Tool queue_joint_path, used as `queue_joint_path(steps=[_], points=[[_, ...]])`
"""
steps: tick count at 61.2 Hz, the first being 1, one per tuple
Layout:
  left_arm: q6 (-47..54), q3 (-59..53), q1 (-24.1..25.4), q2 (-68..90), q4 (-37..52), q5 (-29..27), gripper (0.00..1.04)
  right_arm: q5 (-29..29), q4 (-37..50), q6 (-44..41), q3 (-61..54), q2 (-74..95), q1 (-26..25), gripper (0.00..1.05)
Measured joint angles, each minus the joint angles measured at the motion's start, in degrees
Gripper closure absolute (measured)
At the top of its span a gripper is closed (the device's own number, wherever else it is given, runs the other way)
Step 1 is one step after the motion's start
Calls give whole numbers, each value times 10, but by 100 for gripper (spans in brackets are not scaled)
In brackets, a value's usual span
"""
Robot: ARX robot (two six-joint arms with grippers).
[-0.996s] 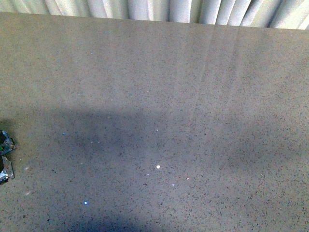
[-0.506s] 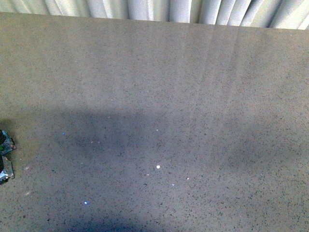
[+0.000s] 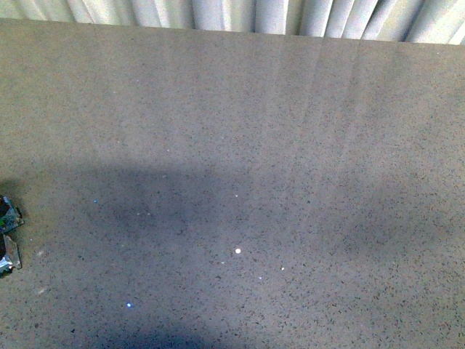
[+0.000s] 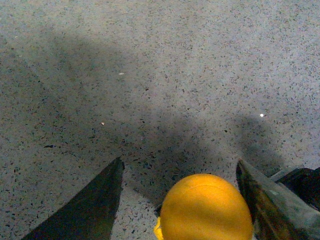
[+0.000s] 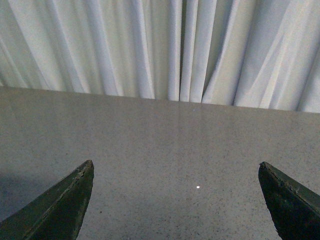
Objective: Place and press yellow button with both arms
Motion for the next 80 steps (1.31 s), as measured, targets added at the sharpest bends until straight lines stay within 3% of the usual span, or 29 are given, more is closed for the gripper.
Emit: queue_joint_path(steps=[11, 38, 56, 66, 78, 80], points=[[0, 0, 0, 0, 1, -1, 69, 0, 0, 0, 0, 0, 0, 9], [6, -2, -3, -3, 4, -4, 71, 0, 0, 0, 0, 0, 0, 9], [29, 0, -6, -127, -54, -12, 71, 0, 0, 0, 0, 0, 0, 9], [32, 25, -86, -219, -105, -45, 71, 0, 0, 0, 0, 0, 0, 9], [13, 48, -268, -213, -84, -124, 71, 0, 0, 0, 0, 0, 0, 9], [10, 57, -317, -191, -66, -143, 71, 0, 0, 0, 0, 0, 0, 9]])
